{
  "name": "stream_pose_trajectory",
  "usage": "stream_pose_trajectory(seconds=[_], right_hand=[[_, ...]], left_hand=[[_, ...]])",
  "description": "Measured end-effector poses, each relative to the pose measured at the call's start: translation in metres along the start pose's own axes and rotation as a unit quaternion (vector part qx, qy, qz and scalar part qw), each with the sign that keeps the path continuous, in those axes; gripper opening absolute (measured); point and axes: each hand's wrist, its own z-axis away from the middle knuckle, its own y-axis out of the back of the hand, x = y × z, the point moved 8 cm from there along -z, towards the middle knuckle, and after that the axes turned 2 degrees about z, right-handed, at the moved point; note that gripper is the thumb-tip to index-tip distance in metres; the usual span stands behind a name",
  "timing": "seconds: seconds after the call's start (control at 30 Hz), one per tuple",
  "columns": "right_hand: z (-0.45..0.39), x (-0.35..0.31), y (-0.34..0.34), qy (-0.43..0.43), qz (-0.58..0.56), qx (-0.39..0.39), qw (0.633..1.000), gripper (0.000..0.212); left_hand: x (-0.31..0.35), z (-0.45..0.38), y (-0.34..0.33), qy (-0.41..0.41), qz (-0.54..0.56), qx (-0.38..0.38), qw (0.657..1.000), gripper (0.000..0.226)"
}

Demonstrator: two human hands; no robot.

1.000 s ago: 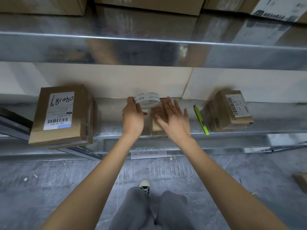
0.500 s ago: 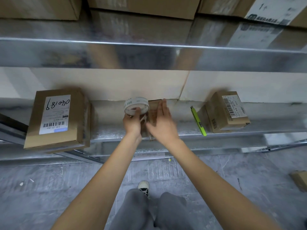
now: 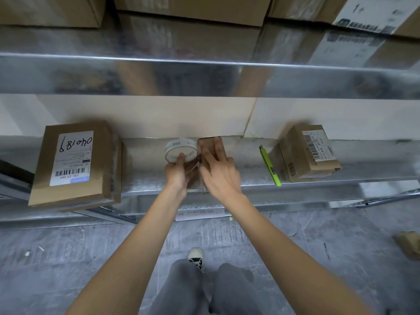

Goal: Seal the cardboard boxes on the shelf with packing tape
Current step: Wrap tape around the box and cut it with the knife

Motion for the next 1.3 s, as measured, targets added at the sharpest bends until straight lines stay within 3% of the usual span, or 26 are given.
stream_pose_trajectory(seconds=[0.13, 0.23, 0.4, 0.5, 0.57, 0.67, 0.73, 1.0, 1.1, 1.17, 1.23, 1.3], right_hand=[[-0.001, 0.005, 0.000, -0.008, -0.039, -0.007, 0.999, 0.059], [-0.003, 0.019, 0.004, -0.049, -0.190, 0.001, 0.981, 0.054], [0.001, 0.037, -0.008, -0.103, -0.424, 0.025, 0.899, 0.054], [0.003, 0.041, -0.018, -0.096, -0.460, 0.012, 0.882, 0.059], [0.001, 0.049, -0.020, -0.074, -0.421, 0.023, 0.904, 0.058], [-0.003, 0.056, -0.017, 0.000, -0.138, 0.038, 0.990, 0.068], [-0.003, 0.054, -0.020, 0.036, -0.042, 0.041, 0.998, 0.070], [-0.003, 0.061, -0.036, -0.017, -0.013, -0.012, 1.000, 0.090], [-0.002, 0.062, -0.035, -0.019, -0.012, -0.023, 0.999, 0.090], [-0.002, 0.062, -0.034, -0.021, -0.016, -0.030, 0.999, 0.088], [-0.003, 0.060, -0.035, -0.020, -0.007, -0.029, 0.999, 0.087], [-0.003, 0.057, -0.034, -0.020, 0.011, -0.023, 0.999, 0.087]], left_hand=[[-0.012, -0.006, -0.008, 0.051, -0.007, -0.029, 0.998, 0.034], [-0.004, -0.003, -0.025, 0.048, -0.045, -0.052, 0.996, 0.024], [0.018, -0.010, -0.010, -0.069, -0.178, 0.037, 0.981, 0.022], [0.024, -0.013, 0.005, -0.123, -0.225, 0.085, 0.963, 0.027], [0.032, -0.008, 0.000, -0.170, -0.290, 0.093, 0.937, 0.025], [0.038, 0.006, -0.020, -0.214, -0.413, 0.086, 0.881, 0.016], [0.037, 0.016, -0.034, -0.232, -0.459, 0.079, 0.854, 0.014], [0.037, 0.020, -0.060, -0.262, -0.561, 0.050, 0.783, 0.016], [0.045, 0.021, -0.045, -0.287, -0.516, 0.049, 0.806, 0.011], [0.049, 0.020, -0.024, -0.300, -0.423, 0.062, 0.853, 0.012], [0.043, 0.011, -0.004, -0.263, -0.327, 0.080, 0.904, 0.013], [0.031, 0.000, 0.003, -0.194, -0.293, 0.088, 0.932, 0.020]])
